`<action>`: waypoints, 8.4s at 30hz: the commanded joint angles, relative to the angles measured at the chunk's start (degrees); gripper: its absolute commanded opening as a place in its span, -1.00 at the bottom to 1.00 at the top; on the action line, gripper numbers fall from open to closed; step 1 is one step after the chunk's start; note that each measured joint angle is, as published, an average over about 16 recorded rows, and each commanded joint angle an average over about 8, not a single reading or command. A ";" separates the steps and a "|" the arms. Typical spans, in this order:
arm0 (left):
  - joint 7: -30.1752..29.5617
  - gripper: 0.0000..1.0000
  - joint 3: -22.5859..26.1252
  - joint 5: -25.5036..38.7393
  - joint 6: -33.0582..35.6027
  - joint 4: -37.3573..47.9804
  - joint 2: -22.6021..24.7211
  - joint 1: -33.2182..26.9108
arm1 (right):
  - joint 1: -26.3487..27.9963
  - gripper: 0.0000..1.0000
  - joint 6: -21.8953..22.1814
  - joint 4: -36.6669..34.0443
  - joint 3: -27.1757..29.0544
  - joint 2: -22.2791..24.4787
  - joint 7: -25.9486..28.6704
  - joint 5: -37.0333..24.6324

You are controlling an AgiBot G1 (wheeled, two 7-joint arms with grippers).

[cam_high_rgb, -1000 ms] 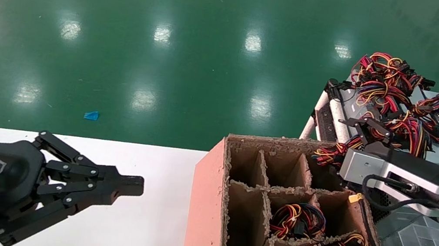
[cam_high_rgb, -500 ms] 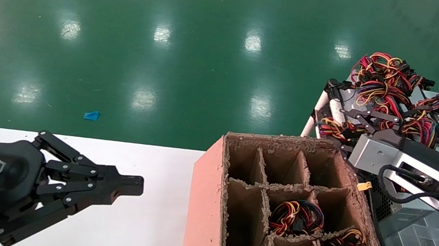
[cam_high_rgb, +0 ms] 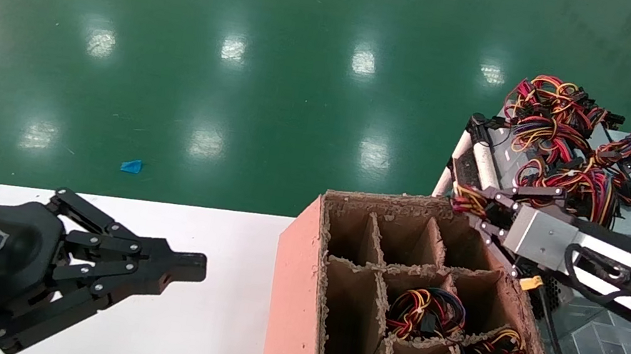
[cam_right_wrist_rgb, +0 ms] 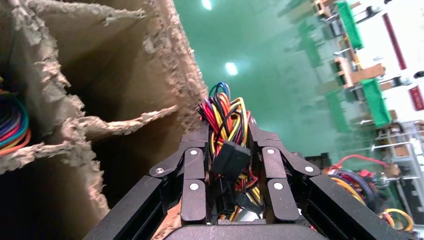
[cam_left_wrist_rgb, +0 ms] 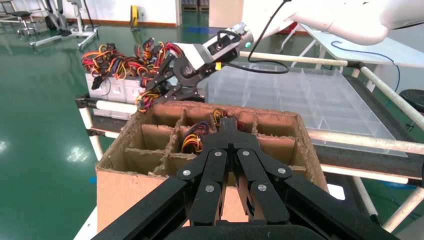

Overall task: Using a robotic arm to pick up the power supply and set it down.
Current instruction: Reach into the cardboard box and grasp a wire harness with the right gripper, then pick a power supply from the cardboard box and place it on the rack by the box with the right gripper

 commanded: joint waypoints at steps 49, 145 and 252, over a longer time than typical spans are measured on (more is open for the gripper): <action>0.00 -1.00 0.01 0.00 0.00 0.00 0.00 0.00 | 6.40 -0.60 -23.94 -1.26 -3.96 6.44 18.24 8.01; 0.01 -1.00 0.02 -0.01 -0.01 0.00 -0.01 -0.01 | 20.84 -1.00 -36.38 -11.82 8.31 15.71 29.10 31.86; 0.01 -1.00 0.03 -0.02 -0.01 0.00 -0.01 -0.01 | 26.56 -1.00 -34.53 -68.23 9.82 10.94 8.55 24.60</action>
